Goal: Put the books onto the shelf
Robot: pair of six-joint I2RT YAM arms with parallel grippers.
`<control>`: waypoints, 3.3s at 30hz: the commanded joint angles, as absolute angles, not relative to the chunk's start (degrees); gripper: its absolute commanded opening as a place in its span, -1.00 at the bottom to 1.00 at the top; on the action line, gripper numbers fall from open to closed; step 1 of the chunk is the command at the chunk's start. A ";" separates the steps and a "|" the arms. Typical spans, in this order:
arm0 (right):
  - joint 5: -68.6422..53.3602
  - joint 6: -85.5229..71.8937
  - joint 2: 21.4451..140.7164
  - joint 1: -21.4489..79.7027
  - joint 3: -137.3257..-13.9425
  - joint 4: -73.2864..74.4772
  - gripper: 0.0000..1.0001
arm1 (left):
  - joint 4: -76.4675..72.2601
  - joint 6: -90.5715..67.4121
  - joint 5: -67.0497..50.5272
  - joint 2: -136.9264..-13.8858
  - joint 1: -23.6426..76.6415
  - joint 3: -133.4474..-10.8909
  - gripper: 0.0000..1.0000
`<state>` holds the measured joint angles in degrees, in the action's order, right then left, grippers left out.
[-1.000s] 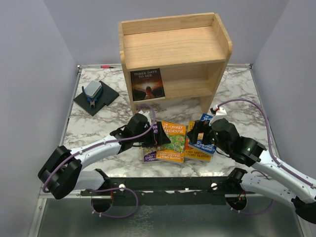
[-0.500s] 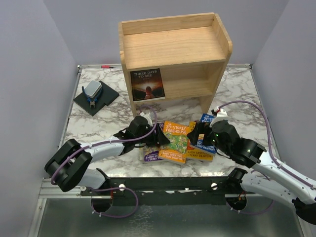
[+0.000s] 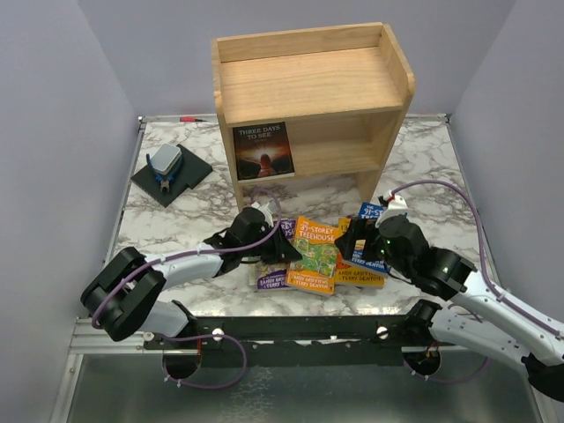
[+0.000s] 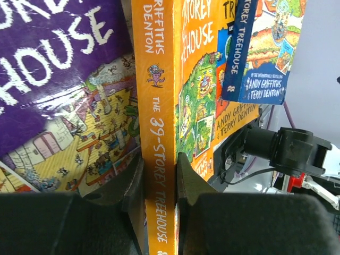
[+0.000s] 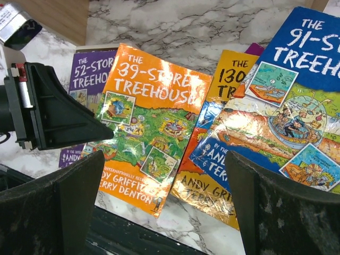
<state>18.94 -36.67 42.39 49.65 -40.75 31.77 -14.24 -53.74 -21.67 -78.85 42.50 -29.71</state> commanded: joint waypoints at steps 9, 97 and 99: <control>18.30 -38.41 36.11 49.83 -43.20 36.34 0.98 | -6.83 -53.17 -25.33 -69.12 43.14 -39.47 -1.00; -4.04 -50.36 32.18 49.83 -43.12 -0.60 -0.99 | -2.39 -47.64 -16.44 -51.85 43.07 -55.63 -0.89; -4.04 -49.75 32.08 49.83 -44.19 -0.12 -0.99 | -2.37 -47.40 -16.39 -51.86 43.10 -55.55 -0.73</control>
